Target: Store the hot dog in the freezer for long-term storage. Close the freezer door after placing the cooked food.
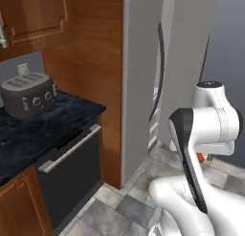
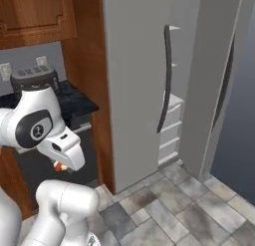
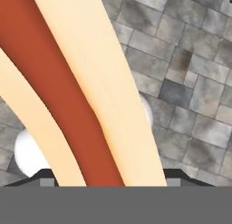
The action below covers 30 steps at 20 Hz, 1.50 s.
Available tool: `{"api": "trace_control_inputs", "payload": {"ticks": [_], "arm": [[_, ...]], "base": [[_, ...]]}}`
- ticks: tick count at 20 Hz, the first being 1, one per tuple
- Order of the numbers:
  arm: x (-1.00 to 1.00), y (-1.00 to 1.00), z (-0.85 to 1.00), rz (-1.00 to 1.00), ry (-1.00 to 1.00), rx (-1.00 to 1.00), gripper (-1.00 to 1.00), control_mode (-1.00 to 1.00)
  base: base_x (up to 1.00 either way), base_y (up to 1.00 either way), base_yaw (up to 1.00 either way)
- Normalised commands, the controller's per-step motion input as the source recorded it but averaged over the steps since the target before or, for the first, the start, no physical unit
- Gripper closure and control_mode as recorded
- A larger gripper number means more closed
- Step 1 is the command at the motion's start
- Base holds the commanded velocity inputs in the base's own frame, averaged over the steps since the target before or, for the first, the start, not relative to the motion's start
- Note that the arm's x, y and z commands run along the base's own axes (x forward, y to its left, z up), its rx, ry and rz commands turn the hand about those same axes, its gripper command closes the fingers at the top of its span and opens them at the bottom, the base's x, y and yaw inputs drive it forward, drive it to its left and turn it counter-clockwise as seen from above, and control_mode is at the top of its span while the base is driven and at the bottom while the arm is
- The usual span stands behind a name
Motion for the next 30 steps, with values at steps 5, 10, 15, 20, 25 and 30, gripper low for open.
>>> {"api": "trace_control_inputs", "payload": {"ticks": [5, 10, 15, 20, 25, 30], "arm": [[0.0, 0.0, 0.0, 0.0, 0.0, 0.0, 1.0, 1.0], [0.0, 0.0, 0.0, 0.0, 0.0, 0.0, 1.0, 1.0], [0.0, 0.0, 0.0, 0.0, 0.0, 0.0, 1.0, 1.0], [0.0, 0.0, 0.0, 0.0, 0.0, 0.0, 1.0, 1.0], [0.0, 0.0, 0.0, 0.0, 0.0, 0.0, 1.0, 1.0], [0.0, 0.0, 0.0, 0.0, 0.0, 0.0, 1.0, 1.0]], "base": [[0.57, -0.66, -0.18], [0.68, -0.94, 0.1], [0.44, -0.83, 0.33], [0.54, -0.71, 0.52], [0.13, -0.7, 0.56], [0.01, -0.74, 0.53]]}}
